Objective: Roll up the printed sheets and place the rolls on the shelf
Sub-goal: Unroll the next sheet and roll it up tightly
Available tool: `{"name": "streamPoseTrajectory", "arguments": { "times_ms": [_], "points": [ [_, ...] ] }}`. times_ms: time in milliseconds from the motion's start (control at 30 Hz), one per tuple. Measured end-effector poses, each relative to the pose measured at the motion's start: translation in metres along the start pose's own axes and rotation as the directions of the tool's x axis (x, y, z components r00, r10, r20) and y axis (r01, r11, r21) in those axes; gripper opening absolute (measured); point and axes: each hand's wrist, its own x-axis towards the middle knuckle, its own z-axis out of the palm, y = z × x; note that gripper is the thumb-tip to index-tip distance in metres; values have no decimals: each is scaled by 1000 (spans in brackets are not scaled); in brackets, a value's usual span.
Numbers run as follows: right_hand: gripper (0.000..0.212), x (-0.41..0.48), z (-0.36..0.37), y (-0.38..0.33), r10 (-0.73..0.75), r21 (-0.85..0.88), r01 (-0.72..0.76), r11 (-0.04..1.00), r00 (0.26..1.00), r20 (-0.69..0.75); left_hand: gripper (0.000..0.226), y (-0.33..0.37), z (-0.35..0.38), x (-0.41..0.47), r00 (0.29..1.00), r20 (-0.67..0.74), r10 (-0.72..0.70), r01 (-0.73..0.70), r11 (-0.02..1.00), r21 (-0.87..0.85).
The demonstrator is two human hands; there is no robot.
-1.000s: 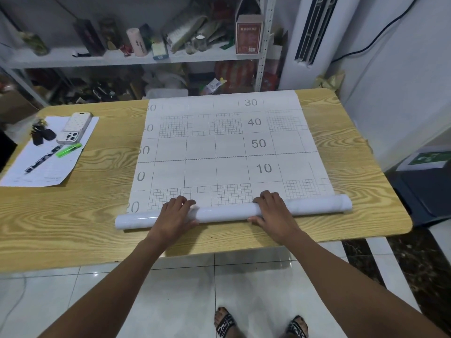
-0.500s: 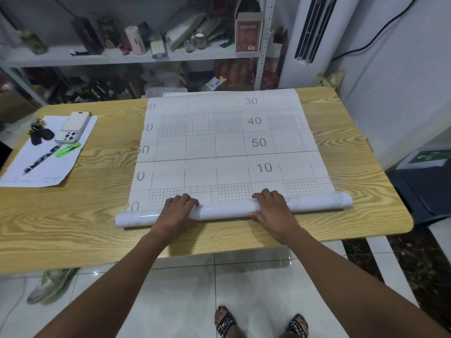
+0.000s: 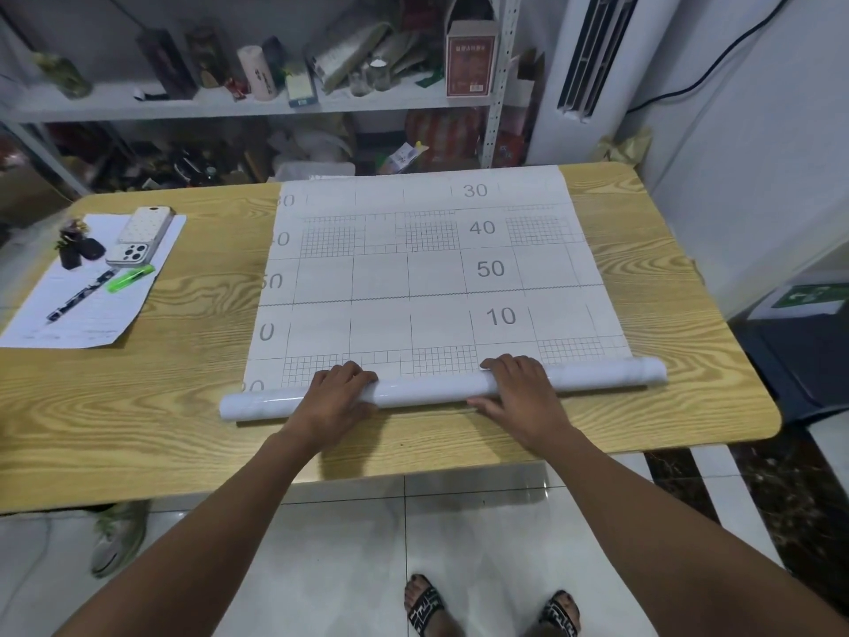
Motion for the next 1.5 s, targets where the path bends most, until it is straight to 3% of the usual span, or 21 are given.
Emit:
{"name": "streamPoseTrajectory", "arguments": {
  "times_ms": [367, 533, 600, 733, 800, 900, 1033, 1200, 1333, 1500],
  "points": [
    [61, -3, 1, 4, -8, 16, 8, 1000, 1000, -2, 36, 2, -7, -3, 997, 79, 1, 1, 1000, -23],
    [60, -7, 2, 3, -3, 41, 4, 999, 1000, -18, 69, -2, -3, -3, 996, 81, 36, -35, 999, -7],
    [60, -8, 1, 2, 3, 55, -2, 998, 1000, -16, 71, -2, -3, -3, 995, 95, 26, -25, 1000, -11],
    [55, -9, -2, 2, 2, 66, -1, 998, 1000, -10, 43, 0, -5, 0, 993, 120, 19, -20, 1000, 1],
    [53, -8, -3, 2, 4, 74, -3, 997, 1000, -10, 42, 1, -4, 0, 992, 123, 9, -9, 1000, -7],
    [52, -7, -4, 2, 3, 70, -3, 998, 1000, -5, 58, 2, -6, -1, 997, 82, -6, 10, 999, -44],
    [51, -5, -2, 3, 0, 58, 2, 998, 1000, -24, 56, 3, -7, -3, 1000, -7, -19, 18, 997, -78],
    [50, -2, -2, 4, -4, 32, 4, 999, 1000, -25, 46, 4, -5, -3, 997, -56, 59, -59, 998, 13],
    [50, 1, -3, 3, 10, 9, -10, 1000, 1000, -25, 66, 6, 0, -1, 992, -78, 96, -94, 995, 29],
    [51, 1, 2, 0, 20, -94, -26, 995, 998, -61, 68, 4, 1, -2, 990, -91, 103, -99, 994, 55]
  ]
}}
